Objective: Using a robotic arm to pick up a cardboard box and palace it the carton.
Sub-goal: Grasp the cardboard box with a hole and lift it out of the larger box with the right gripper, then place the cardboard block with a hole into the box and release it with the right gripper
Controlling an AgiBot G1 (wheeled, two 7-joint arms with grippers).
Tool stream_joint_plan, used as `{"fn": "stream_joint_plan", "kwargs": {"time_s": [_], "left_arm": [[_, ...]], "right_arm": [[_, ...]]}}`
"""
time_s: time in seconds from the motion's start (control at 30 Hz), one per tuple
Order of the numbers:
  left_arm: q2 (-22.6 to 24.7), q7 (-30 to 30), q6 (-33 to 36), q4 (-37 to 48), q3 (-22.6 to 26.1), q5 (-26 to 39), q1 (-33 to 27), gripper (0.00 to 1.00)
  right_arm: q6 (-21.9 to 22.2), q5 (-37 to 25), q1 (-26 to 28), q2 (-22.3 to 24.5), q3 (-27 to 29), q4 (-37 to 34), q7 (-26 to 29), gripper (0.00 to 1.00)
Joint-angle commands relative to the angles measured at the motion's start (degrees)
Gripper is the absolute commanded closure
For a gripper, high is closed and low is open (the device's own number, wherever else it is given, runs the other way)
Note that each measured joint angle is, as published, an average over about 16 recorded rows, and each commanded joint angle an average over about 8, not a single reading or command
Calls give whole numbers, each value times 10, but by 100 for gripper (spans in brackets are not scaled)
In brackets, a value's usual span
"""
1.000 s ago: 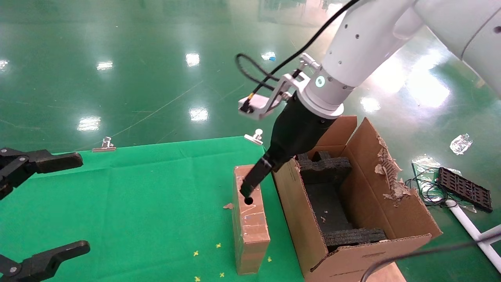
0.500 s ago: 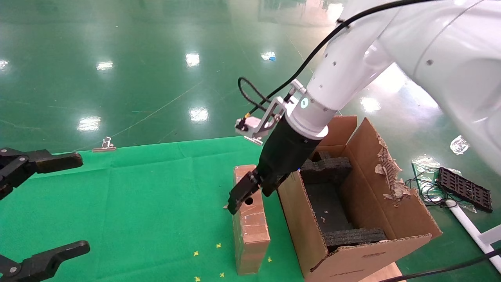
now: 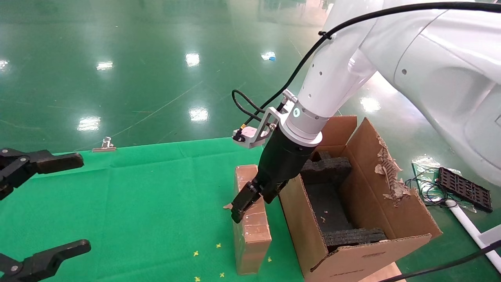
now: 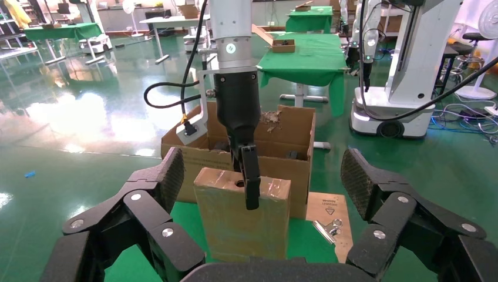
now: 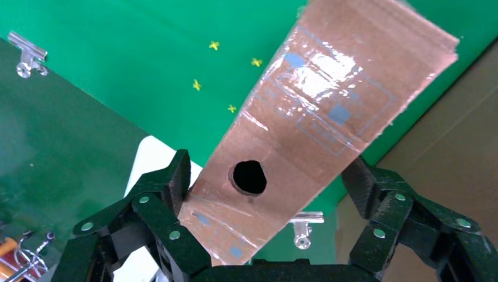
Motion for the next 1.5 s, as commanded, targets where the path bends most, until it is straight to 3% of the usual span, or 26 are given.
{"fn": "stream_joint_plan", "kwargs": {"time_s": [0.03, 0.5, 0.7, 0.9, 1.07, 1.3, 1.5], "left_arm": [[0, 0, 0, 0, 0, 0, 0, 100], [0, 0, 0, 0, 1, 0, 0, 100], [0, 0, 0, 0, 1, -1, 0, 100], [0, 1, 0, 0, 1, -1, 0, 100], [-1, 1, -1, 0, 1, -1, 0, 100], [-1, 1, -1, 0, 2, -1, 0, 100], [-1, 1, -1, 0, 2, -1, 0, 99]], "right_arm": [[0, 3, -1, -2, -6, -2, -2, 100], [2, 19, -1, -2, -40, -11, -14, 100], [16, 30, 14, 17, -37, -5, -61, 100], [45, 48, 68, 73, -7, 16, -156, 100], [62, 54, 136, 132, 14, 17, -200, 100], [71, 22, 214, 198, 10, -10, -201, 100], [61, -25, 234, 240, -20, -31, -167, 100]]}}
